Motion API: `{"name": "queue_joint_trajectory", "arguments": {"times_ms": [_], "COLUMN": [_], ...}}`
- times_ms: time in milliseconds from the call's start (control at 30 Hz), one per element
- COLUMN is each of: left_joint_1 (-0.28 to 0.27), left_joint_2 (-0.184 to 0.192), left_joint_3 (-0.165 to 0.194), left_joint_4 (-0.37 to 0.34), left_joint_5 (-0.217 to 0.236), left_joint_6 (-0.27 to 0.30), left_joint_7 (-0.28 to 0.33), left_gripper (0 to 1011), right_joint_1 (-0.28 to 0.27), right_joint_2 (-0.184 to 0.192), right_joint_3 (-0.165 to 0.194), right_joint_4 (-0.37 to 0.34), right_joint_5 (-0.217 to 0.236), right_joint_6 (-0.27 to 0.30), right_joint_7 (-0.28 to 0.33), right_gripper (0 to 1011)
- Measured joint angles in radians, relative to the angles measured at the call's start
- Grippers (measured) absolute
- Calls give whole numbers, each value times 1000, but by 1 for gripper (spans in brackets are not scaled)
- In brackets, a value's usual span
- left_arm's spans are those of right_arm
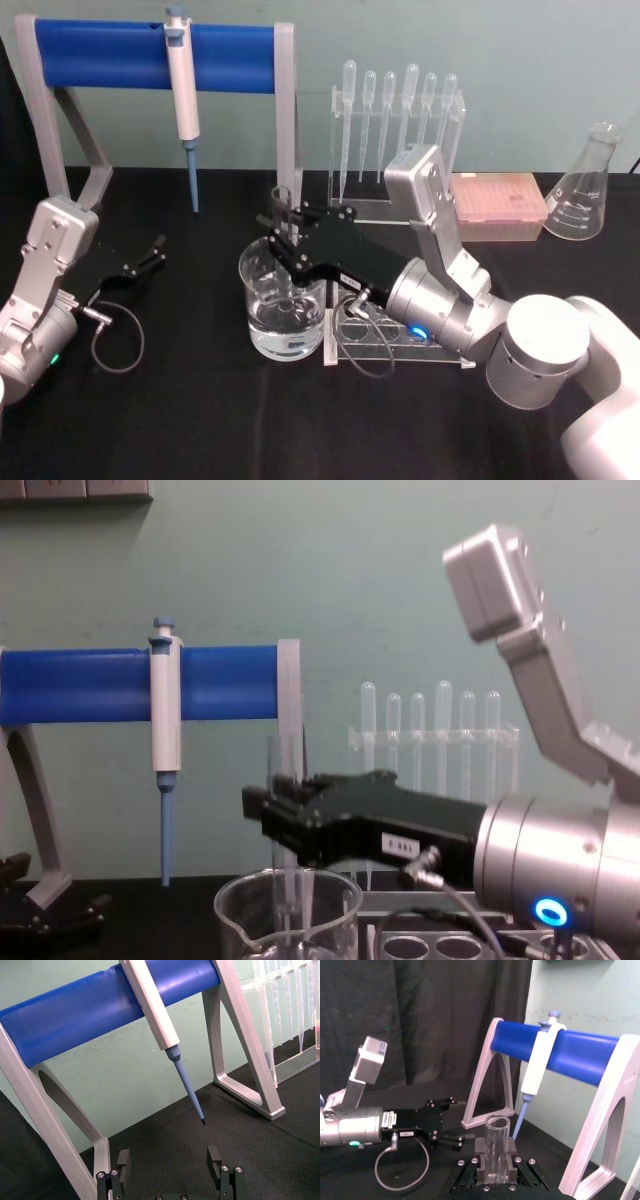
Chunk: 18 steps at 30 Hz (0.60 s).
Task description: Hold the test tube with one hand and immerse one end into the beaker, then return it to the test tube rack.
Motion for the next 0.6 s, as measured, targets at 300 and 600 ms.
{"name": "queue_joint_trajectory", "arguments": {"times_ms": [300,600], "left_joint_1": [0,0], "left_joint_2": [0,0], "left_joint_3": [0,0], "left_joint_4": [0,0], "left_joint_5": [0,0], "left_joint_6": [0,0], "left_joint_7": [0,0], "left_gripper": [1000,1000], "right_joint_1": [-15,-19], "right_joint_2": [-13,-14], "right_joint_3": [10,16], "right_joint_4": [34,31], "right_joint_5": [-1,-3], "right_joint_6": [-19,-21], "right_joint_7": [3,3], "right_gripper": [225,225]}}
